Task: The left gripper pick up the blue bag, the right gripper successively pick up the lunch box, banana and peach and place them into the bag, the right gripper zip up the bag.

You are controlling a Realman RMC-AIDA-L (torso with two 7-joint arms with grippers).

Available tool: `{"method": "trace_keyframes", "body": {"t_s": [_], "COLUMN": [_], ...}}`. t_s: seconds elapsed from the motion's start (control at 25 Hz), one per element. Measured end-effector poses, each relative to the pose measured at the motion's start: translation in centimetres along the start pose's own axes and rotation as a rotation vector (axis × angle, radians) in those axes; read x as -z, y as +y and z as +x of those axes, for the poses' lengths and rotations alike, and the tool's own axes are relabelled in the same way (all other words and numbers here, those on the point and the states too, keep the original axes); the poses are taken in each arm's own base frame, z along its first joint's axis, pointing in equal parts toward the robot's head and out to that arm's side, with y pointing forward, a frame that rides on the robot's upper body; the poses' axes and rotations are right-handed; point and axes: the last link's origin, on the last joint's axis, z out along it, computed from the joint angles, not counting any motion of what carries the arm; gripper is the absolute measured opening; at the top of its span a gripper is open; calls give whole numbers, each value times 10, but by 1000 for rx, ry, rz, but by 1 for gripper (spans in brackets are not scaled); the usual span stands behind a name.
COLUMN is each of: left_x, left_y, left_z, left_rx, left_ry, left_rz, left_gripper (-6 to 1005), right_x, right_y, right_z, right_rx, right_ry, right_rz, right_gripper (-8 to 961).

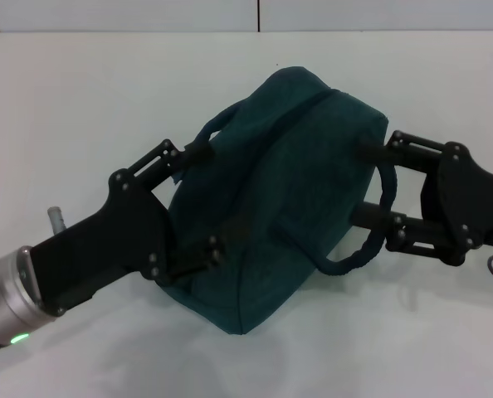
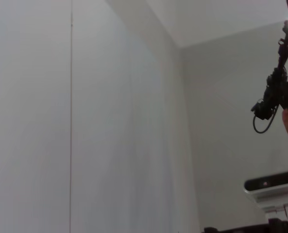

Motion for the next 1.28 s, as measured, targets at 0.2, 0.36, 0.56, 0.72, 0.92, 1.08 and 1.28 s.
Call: {"method": "trace_keyframes", "body": {"t_s": [0.2, 0.36, 0.56, 0.72, 0.92, 1.08, 1.28], "left_x": [0, 1, -3, -8, -6, 0, 6], "left_y": [3, 5, 3, 6, 4, 0, -4], "left_z": [1, 6, 11, 10, 8, 5, 2], "left_rx": [-6, -8, -1, 12, 6, -21, -45], "left_ry": [5, 35, 78, 64, 9, -51, -104], "left_rz": [-25, -47, -60, -119, -166, -157, -140], "left_gripper": [845, 845, 845, 845, 845, 845, 845], "right_x": [3, 8, 15, 16, 21, 25, 26], "right_y": [0, 2, 1, 2, -2, -8, -16], "right_z": [-1, -9, -21, -20, -18, -12, -3], "right_rx": [2, 17, 40, 30, -1, 1, 8], "right_ry": [0, -33, -95, -66, 20, 99, 181], "right_rz": [2, -17, -12, -37, -64, -47, -7], "right_gripper": [695, 695, 695, 695, 695, 695, 695]}}
